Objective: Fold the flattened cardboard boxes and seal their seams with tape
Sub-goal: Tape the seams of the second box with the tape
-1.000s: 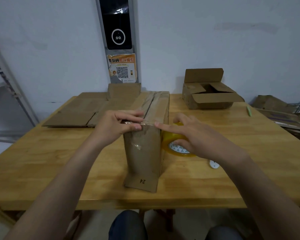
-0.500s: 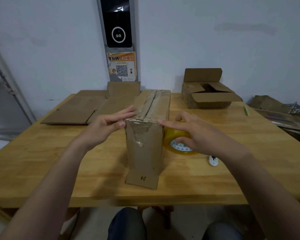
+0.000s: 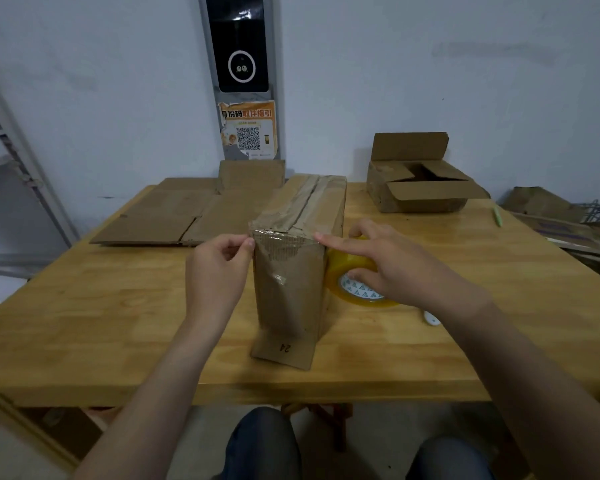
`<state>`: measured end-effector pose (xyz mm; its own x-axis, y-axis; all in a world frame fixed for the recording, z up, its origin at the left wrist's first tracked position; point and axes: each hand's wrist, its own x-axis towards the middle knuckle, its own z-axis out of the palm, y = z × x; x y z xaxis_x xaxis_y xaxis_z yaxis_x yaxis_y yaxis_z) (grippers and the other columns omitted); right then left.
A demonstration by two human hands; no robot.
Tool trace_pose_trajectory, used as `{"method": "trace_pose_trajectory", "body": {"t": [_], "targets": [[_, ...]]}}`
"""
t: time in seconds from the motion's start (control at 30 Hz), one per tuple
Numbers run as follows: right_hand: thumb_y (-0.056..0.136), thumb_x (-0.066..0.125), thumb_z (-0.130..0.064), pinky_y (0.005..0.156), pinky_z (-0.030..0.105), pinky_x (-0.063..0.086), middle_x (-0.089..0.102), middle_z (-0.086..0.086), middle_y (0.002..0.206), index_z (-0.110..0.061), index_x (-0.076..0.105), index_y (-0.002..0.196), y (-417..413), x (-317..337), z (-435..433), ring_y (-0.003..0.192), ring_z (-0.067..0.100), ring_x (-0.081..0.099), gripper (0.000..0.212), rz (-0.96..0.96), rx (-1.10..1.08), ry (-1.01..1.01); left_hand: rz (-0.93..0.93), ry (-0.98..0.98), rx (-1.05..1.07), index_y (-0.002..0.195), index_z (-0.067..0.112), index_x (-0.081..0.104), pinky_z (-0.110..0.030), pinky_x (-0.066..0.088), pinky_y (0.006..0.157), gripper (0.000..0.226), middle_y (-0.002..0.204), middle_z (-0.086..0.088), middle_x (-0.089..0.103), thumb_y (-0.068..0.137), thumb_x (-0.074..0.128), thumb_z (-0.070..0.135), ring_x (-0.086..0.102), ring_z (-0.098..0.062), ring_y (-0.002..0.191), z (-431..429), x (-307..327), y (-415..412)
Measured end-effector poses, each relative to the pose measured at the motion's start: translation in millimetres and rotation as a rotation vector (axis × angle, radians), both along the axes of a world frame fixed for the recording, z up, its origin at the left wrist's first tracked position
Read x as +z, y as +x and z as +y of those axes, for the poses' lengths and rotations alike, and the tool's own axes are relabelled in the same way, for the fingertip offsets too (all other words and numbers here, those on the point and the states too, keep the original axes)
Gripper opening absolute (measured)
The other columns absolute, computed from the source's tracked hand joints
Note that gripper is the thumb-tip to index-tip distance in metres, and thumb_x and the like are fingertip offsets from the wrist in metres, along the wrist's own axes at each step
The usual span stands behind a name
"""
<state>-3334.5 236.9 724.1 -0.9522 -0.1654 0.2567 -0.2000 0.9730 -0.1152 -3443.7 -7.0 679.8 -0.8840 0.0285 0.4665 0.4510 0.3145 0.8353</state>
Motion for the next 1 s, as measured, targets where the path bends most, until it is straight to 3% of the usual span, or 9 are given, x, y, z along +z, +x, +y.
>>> {"method": "trace_pose_trajectory", "body": {"t": [0.1, 0.17, 0.2, 0.3, 0.4, 0.53, 0.6, 0.77, 1.0], "targets": [[0.096, 0.065, -0.040, 0.087, 0.025, 0.042, 0.044, -0.013, 0.130, -0.069, 0.002, 0.146, -2, 2, -13, 0.115, 0.009, 0.044, 0.085, 0.013, 0.014, 0.013, 0.207, -0.327, 0.074, 0.133, 0.018, 0.067, -0.039, 0.053, 0.098, 0.035, 0.129, -0.001, 0.070, 0.100, 0.063, 0.028, 0.065, -0.019, 0.121, 0, 8, 11], [0.092, 0.070, -0.043, 0.095, 0.032, 0.050, 0.048, -0.009, 0.140, -0.065, -0.010, 0.148, -3, 0, -25, 0.123, 0.015, 0.050, 0.101, 0.043, 0.039, -0.035, 0.267, -0.402, -0.017, 0.152, 0.019, 0.048, -0.042, 0.035, 0.117, 0.055, 0.160, -0.001, 0.043, 0.101, 0.063, 0.034, 0.039, -0.018, 0.147, 1, 14, 14], [0.089, 0.074, -0.042, 0.097, 0.037, 0.051, 0.047, -0.007, 0.147, -0.065, -0.014, 0.148, -4, -1, -31, 0.127, 0.017, 0.051, 0.108, 0.063, 0.043, -0.087, 0.314, -0.453, -0.073, 0.152, 0.023, 0.047, -0.047, 0.027, 0.121, 0.054, 0.162, 0.004, 0.039, 0.101, 0.061, 0.037, 0.031, -0.016, 0.151, 2, 16, 14], [0.081, 0.082, -0.041, 0.095, 0.036, 0.052, 0.051, -0.004, 0.146, -0.058, 0.008, 0.146, -9, -11, -37, 0.124, 0.018, 0.055, 0.100, 0.117, 0.008, -0.254, 0.368, -0.550, -0.160, 0.139, 0.036, 0.061, -0.063, 0.006, 0.124, 0.040, 0.148, 0.019, 0.054, 0.101, 0.056, 0.045, 0.026, -0.008, 0.152, 5, 10, 13], [0.078, 0.084, -0.044, 0.084, 0.025, 0.046, 0.050, -0.025, 0.120, -0.046, 0.038, 0.119, -11, -26, -28, 0.112, 0.007, 0.054, 0.062, 0.118, 0.005, -0.456, 0.333, -0.458, -0.151, 0.132, 0.037, 0.066, -0.058, 0.000, 0.124, 0.035, 0.139, 0.021, 0.060, 0.098, 0.061, 0.045, 0.028, -0.008, 0.151, 4, 6, 7], [0.083, 0.081, -0.042, 0.096, 0.032, 0.047, 0.052, -0.027, 0.126, -0.048, 0.056, 0.126, -1, -42, -19, 0.118, 0.002, 0.050, 0.050, 0.114, 0.075, -0.531, 0.321, -0.397, -0.117, 0.125, 0.036, 0.070, -0.054, 0.001, 0.123, 0.030, 0.134, 0.021, 0.064, 0.099, 0.061, 0.046, 0.032, -0.009, 0.150, 8, 5, 7], [0.086, 0.079, -0.038, 0.095, 0.031, 0.048, 0.057, -0.021, 0.127, -0.047, 0.059, 0.130, 5, -38, -19, 0.116, 0.002, 0.052, 0.050, 0.144, 0.077, -0.510, 0.322, -0.359, -0.102, 0.121, 0.035, 0.073, -0.056, 0.004, 0.124, 0.027, 0.129, 0.020, 0.067, 0.098, 0.062, 0.047, 0.035, -0.010, 0.148, 11, 5, 8], [0.091, 0.072, -0.042, 0.092, 0.034, 0.045, 0.059, -0.005, 0.129, -0.051, 0.055, 0.138, 11, -15, -16, 0.122, 0.018, 0.049, 0.050, 0.166, -0.036, 0.049, 0.370, -0.357, -0.074, 0.115, 0.035, 0.073, -0.064, 0.024, 0.120, 0.032, 0.125, 0.022, 0.068, 0.094, 0.060, 0.055, 0.042, -0.011, 0.145, 11, -1, 3], [0.092, 0.069, -0.048, 0.086, 0.030, 0.035, 0.055, -0.009, 0.118, -0.055, 0.049, 0.140, 0, -20, -16, 0.114, 0.015, 0.047, 0.053, 0.047, -0.038, -0.024, 0.343, -0.192, 0.028, 0.098, 0.029, 0.075, -0.057, 0.027, 0.120, 0.020, 0.120, 0.012, 0.066, 0.084, 0.077, 0.044, 0.044, -0.014, 0.140, 27, -5, 2]]}}
